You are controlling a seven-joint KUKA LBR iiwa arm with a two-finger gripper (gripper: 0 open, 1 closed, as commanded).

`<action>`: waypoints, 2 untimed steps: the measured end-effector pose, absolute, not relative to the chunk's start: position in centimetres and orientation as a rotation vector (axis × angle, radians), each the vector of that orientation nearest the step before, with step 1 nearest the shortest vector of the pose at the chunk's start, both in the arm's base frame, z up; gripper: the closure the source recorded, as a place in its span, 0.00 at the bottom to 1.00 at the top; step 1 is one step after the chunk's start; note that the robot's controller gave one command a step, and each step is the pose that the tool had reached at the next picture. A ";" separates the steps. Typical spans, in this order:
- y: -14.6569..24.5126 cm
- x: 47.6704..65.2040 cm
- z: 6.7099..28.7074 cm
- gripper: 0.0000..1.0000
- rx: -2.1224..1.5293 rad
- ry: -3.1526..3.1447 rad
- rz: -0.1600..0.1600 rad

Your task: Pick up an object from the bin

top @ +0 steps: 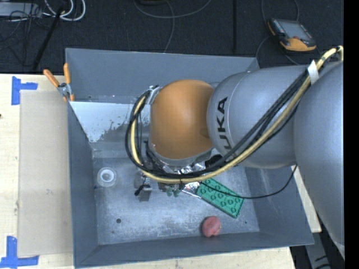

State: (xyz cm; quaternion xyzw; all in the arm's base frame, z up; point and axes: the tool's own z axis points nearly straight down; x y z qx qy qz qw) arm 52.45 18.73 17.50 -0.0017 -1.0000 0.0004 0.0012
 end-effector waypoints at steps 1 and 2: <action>24.6 47.0 30.3 1.00 -0.140 -3.145 -0.009; 24.0 49.0 19.9 1.00 0.175 -3.129 0.006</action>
Offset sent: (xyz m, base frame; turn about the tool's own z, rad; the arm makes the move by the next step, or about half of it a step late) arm -0.0548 0.0555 0.1236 0.0898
